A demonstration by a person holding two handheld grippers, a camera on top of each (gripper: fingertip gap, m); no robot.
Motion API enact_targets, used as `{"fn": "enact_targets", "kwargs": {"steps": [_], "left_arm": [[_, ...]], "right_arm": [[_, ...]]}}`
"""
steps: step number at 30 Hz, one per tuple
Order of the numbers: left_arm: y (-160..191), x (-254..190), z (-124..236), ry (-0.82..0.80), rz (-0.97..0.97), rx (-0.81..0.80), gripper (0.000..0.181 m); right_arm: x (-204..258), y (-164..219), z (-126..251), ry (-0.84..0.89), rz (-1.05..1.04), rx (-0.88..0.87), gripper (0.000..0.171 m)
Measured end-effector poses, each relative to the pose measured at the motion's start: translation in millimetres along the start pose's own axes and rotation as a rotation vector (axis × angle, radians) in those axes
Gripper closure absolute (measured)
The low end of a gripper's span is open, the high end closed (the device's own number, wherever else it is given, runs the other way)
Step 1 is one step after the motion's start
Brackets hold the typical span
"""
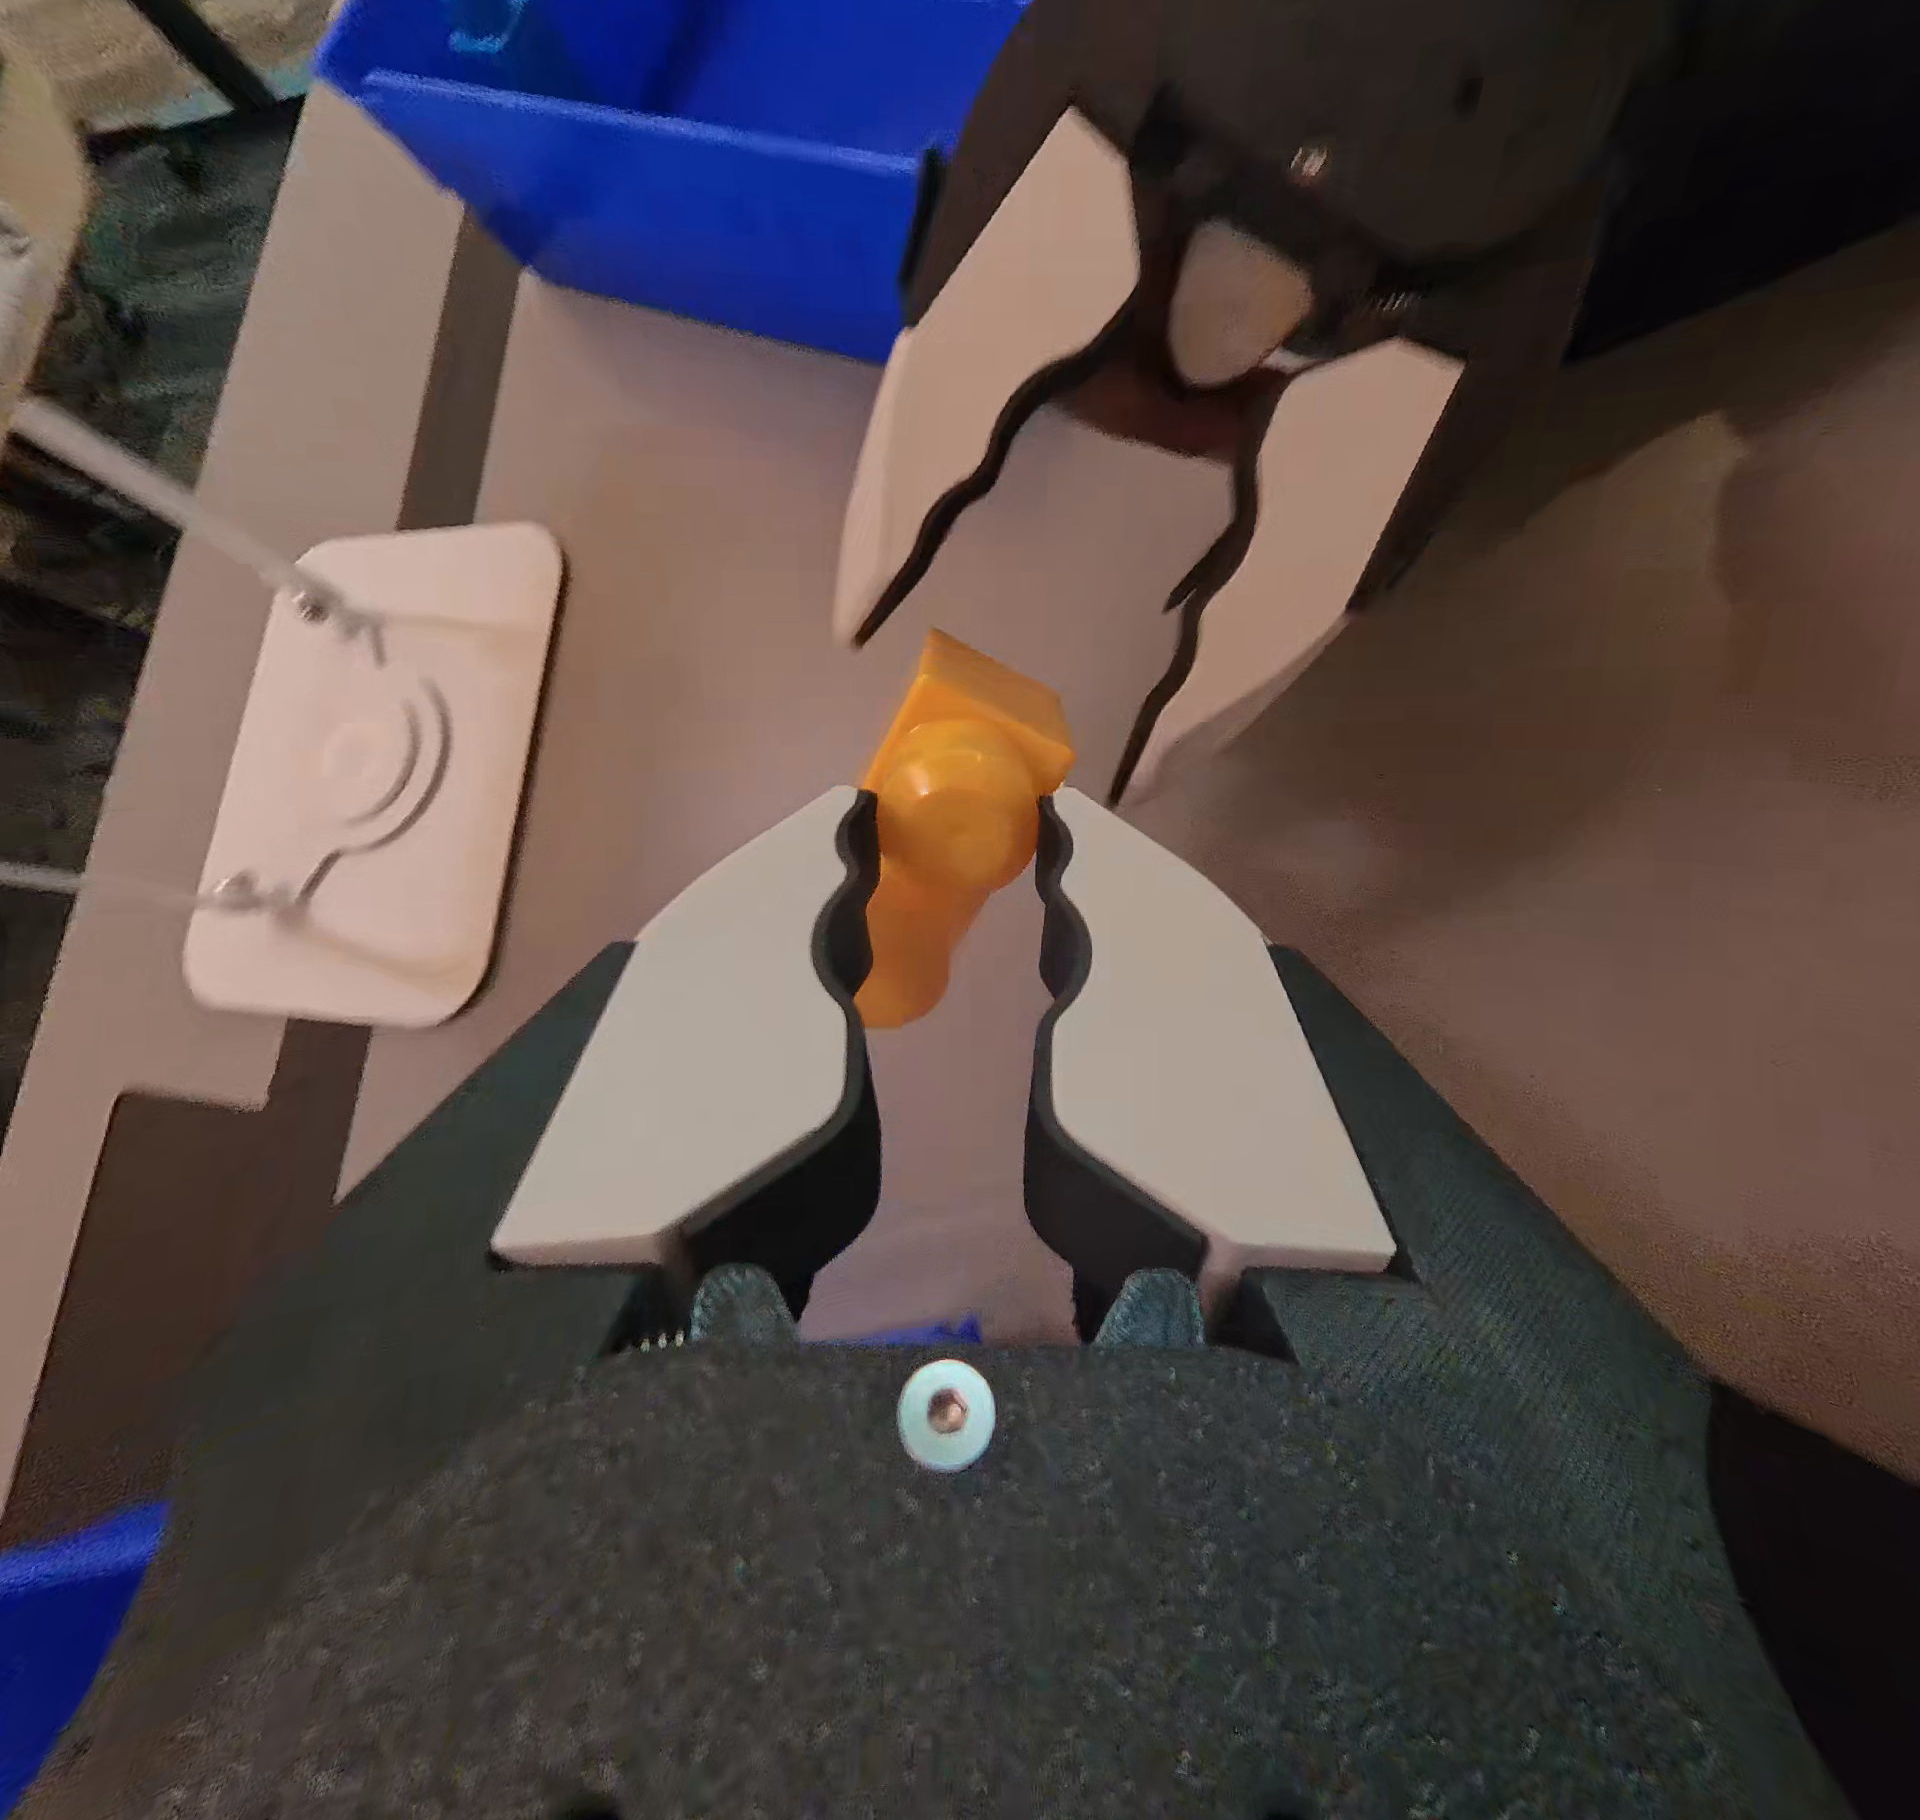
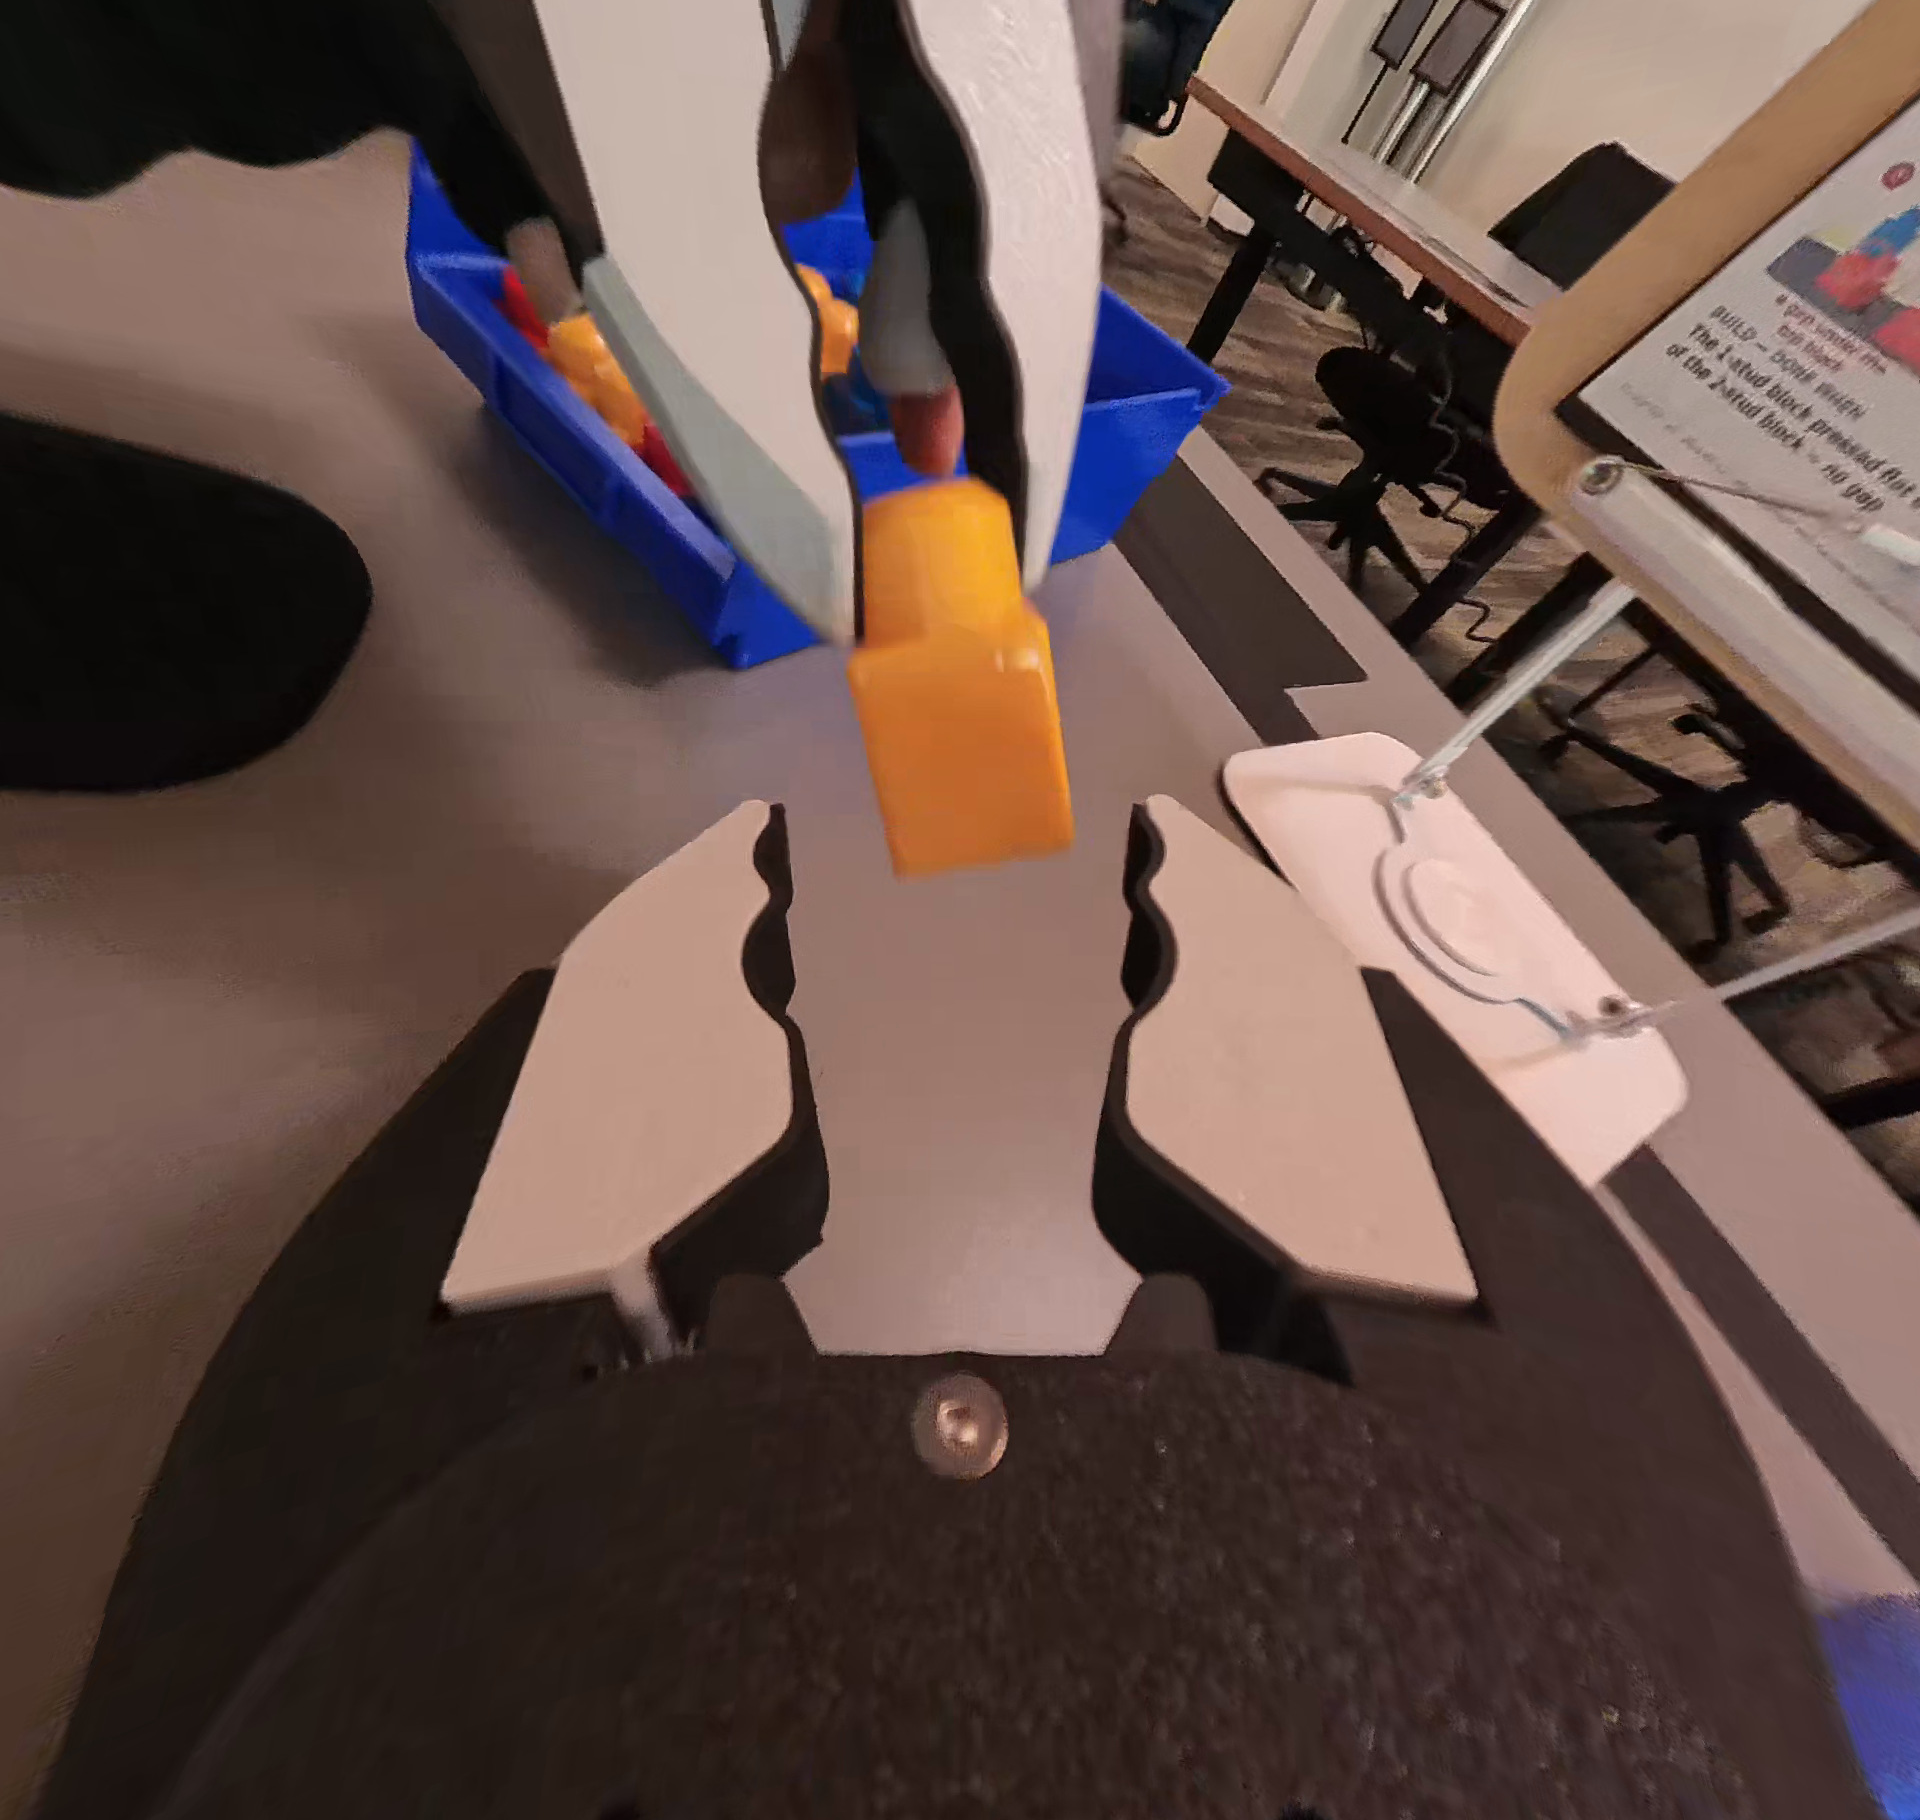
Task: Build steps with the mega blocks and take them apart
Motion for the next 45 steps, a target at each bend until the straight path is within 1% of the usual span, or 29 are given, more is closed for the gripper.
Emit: {"fn": "enact_targets", "kwargs": {"steps": [2,4,6,12,16,21,24,26,27,29,30,33,38,43,44,45], "left_arm": [[-7.3,-11.0,-12.9,0.032,-0.004,-0.039,0.152],[-12.1,-16.4,-20.4,0.045,-0.003,-0.067,0.152],[-13.3,-16.9,-23.1,0.032,-0.004,-0.091,0.152],[-10.2,-15.3,-16.8,-0.027,0.048,-0.246,0.154],[-0.7,-11.3,-9.6,-0.051,0.151,-0.348,0.153],[12.4,-10.8,-7.5,0.007,0.299,-0.492,0.149],[17.6,-12.1,-12.7,0.049,0.353,-0.530,0.142],[19.3,-14.9,-18.1,0.093,0.376,-0.548,0.133],[19.7,-17.1,-20.9,0.113,0.379,-0.544,0.132],[19.8,-22.9,-26.4,0.125,0.346,-0.519,0.136],[19.9,-25.3,-28.3,0.125,0.328,-0.510,0.143],[22.2,-26.1,-28.9,0.138,0.324,-0.504,0.145],[31.7,-28.0,-35.2,0.158,0.294,-0.443,0.145],[35.9,-32.3,-48.6,0.145,0.297,-0.393,0.145],[36.2,-33.7,-51.8,0.140,0.295,-0.383,0.145],[36.9,-34.4,-55.2,0.128,0.299,-0.371,0.145]], "right_arm": [[2.8,2.5,-1.7,0.014,0.063,0.049,0.117],[4.0,4.8,0.0,0.052,0.131,0.057,0.134],[1.8,6.5,3.4,0.059,0.161,0.059,0.134],[-8.6,6.6,14.6,-0.004,0.061,-0.053,0.135],[-18.7,11.6,23.4,-0.126,-0.068,-0.174,0.135],[-25.0,16.7,29.8,-0.252,-0.169,-0.326,0.135],[-25.0,17.3,32.1,-0.310,-0.193,-0.401,0.135],[-24.5,17.5,32.7,-0.336,-0.195,-0.433,0.135],[-23.9,17.8,32.6,-0.350,-0.194,-0.442,0.135],[-22.6,17.9,32.3,-0.380,-0.198,-0.467,0.135],[-22.0,17.9,32.1,-0.393,-0.199,-0.476,0.135],[-21.0,18.9,31.0,-0.415,-0.196,-0.452,0.135],[-21.7,20.6,31.1,-0.439,-0.181,-0.253,0.132],[-26.5,21.4,40.2,-0.420,-0.172,-0.160,0.131],[-27.2,22.7,40.8,-0.407,-0.166,-0.141,0.132],[-27.8,24.4,40.7,-0.399,-0.163,-0.123,0.136]]}}
Point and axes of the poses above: each gripper's, where its closed fingertips meet, z back along the fingers, y out of its underside, x = y × z across the jaws, the point moved 10 cm from there along z, back along the fingers, and after that the axes turned 13 degrees about -y, right-handed, at the moved point
